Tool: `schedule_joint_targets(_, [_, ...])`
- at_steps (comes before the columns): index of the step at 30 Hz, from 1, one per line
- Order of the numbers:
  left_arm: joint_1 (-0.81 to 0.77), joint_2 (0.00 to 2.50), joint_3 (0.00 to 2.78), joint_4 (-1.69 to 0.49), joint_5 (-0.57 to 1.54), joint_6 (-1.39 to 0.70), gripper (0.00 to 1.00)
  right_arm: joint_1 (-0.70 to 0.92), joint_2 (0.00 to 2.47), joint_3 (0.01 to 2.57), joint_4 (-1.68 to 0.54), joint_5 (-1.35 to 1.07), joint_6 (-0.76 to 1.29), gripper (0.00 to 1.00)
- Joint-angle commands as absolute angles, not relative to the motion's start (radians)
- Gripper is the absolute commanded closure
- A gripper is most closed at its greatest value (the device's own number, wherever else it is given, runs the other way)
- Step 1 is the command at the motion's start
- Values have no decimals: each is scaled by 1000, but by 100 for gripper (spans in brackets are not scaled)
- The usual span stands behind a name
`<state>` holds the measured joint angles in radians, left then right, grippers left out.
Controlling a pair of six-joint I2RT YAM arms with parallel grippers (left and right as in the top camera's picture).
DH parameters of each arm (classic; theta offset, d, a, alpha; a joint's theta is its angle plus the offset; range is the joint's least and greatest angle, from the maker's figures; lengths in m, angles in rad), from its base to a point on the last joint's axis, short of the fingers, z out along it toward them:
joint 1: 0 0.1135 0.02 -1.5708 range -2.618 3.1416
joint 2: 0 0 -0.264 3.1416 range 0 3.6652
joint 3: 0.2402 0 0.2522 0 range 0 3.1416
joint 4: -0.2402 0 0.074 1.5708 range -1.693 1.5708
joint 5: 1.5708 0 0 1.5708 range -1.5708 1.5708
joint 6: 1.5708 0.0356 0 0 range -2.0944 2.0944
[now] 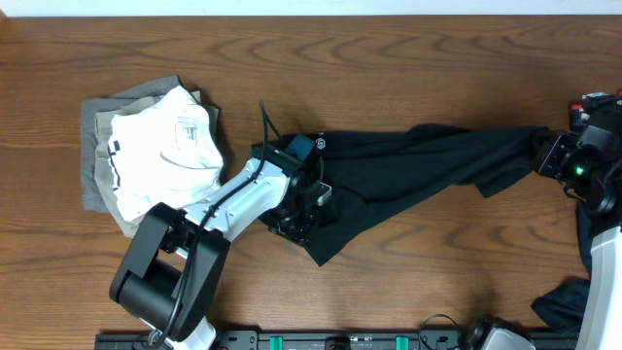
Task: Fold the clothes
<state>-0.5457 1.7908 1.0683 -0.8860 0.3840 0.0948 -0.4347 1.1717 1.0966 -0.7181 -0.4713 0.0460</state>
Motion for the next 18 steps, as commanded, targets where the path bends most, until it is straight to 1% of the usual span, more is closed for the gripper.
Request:
schedule_joint_targets(1, [-545,1802,1070,-879,374,95,79,-444,1178,1098,-710,-475,74,99])
schedule_joint_targets(3, [-545,1802,1071,-880,374,95,86,-444,1178,1098,-709,-475,74,99])
schedule_joint_targets(7, [-545,1799,1085,-888,374,92,93,-444,1178,1098,-705,-475,73,99])
schedule_joint_targets(11, [-544,1776,1145,-958,339,82,94,-444,1177,1098,-695,-476,73,99])
schedule_joint_targets(14, [-536,1732,1232,-1054,224,41,94,-444,1171,1098,-694,-480,73,99])
schedule_joint_targets(18, [-510,1644,1412,-1196,97,39,94,-443,1142,1098,-706,-479,81,99])
